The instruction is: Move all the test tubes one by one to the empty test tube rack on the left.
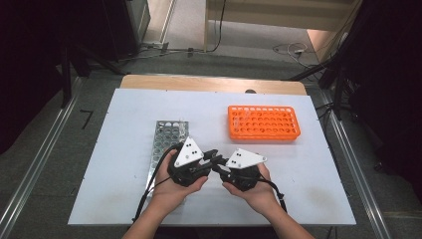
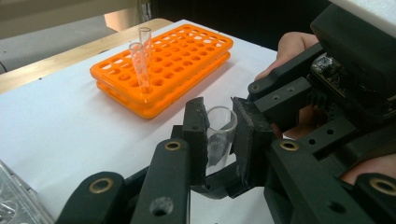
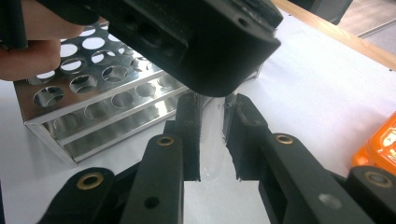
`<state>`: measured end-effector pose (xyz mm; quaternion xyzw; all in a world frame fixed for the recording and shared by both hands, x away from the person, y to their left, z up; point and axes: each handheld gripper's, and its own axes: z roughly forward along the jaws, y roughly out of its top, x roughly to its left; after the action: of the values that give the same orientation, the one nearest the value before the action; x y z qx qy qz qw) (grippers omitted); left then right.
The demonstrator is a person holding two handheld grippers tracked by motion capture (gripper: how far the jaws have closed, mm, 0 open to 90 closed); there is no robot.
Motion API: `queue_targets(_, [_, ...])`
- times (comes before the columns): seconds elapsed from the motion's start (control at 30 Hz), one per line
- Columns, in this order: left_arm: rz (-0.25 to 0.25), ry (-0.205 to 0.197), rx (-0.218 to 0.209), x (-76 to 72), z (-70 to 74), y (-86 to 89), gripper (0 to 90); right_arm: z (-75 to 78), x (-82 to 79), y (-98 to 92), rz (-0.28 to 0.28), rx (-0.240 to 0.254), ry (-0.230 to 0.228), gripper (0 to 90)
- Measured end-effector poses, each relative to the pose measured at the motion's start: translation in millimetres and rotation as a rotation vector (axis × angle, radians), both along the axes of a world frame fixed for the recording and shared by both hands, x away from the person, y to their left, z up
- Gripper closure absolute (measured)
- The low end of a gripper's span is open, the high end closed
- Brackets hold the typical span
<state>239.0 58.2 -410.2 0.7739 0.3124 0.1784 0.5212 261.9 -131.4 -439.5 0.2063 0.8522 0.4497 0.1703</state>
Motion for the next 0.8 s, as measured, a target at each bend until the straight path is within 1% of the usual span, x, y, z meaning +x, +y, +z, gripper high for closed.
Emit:
queue_targets(0.1, [0.003, -0.001, -0.007, 0.4, 0.9, 1.3, 74.7, 0.3, 0.6, -0.1, -0.004, 0.007, 0.003, 70.6])
queue_targets(0.17, [0.003, 0.0, -0.008, 1.3, 1.3, 2.8, 74.7, 0.2, 1.5, -0.9, -0.006, 0.014, 0.014, 66.7])
queue_targets(0.27, [0.006, 0.001, -0.012, 2.6, 2.0, 4.9, 74.8, 0.7, 4.2, -3.4, 0.013, 0.05, 0.05, 57.2])
queue_targets(0.3, [0.005, 0.001, -0.019, 3.1, 2.3, 5.3, 74.7, 1.1, 4.7, -4.2, 0.013, 0.057, 0.055, 53.5])
queue_targets(0.5, [0.016, -0.008, -0.028, 5.7, 5.6, 7.9, 74.7, 3.9, 9.0, -11.1, 0.02, 0.093, 0.082, 25.3])
queue_targets(0.57, [0.024, -0.01, -0.031, 7.0, 6.4, 9.7, 74.7, 5.2, 10.6, -14.5, 0.016, 0.098, 0.087, 16.7])
queue_targets(0.67, [0.035, -0.012, -0.037, 9.0, 7.8, 13.0, 74.7, 7.1, 12.8, -20.4, 0.006, 0.106, 0.087, 7.5])
queue_targets(0.7, [0.037, -0.014, -0.042, 9.8, 8.2, 14.1, 74.8, 7.5, 14.0, -22.8, 0.004, 0.119, 0.091, 6.9])
queue_targets(0.77, [0.046, -0.017, -0.044, 11.3, 9.5, 16.8, 74.8, 8.5, 16.3, -28.1, 0.004, 0.134, 0.096, 0.1])
queue_targets(0.8, [0.051, -0.018, -0.047, 11.9, 10.2, 18.1, 74.8, 8.9, 17.1, -30.8, 0.004, 0.136, 0.094, 0.0])
